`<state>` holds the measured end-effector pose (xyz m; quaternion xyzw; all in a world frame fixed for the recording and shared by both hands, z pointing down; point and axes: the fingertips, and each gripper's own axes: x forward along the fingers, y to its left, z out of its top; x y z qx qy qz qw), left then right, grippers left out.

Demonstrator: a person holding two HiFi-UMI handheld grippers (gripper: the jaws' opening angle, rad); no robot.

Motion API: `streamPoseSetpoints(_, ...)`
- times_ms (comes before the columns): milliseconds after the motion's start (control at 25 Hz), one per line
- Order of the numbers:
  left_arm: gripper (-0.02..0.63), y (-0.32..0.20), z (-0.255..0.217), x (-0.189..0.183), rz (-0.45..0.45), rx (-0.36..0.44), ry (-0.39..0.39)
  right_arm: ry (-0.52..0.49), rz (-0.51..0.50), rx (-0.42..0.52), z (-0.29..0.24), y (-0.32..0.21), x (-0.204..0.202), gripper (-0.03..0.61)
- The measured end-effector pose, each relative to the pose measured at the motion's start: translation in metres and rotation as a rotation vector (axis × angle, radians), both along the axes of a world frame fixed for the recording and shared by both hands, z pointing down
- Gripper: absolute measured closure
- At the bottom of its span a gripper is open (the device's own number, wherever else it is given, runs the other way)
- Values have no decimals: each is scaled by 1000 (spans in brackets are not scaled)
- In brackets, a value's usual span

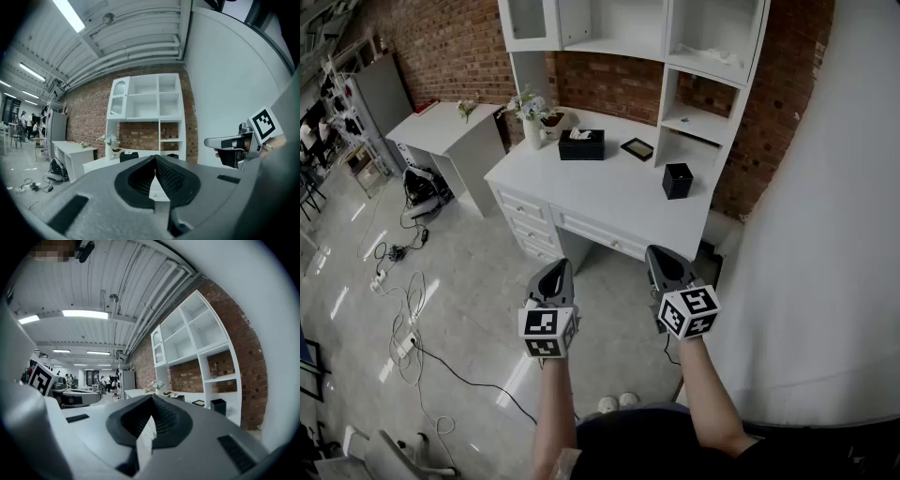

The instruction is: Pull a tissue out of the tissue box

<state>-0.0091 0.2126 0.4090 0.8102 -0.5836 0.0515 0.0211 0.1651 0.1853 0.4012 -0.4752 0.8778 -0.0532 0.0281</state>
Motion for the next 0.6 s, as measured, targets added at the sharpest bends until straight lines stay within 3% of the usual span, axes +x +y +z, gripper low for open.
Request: streamPoseSetpoints(600, 604, 3, 5, -9, -21, -16, 7, -8, -18, 1, 2, 2, -12, 583)
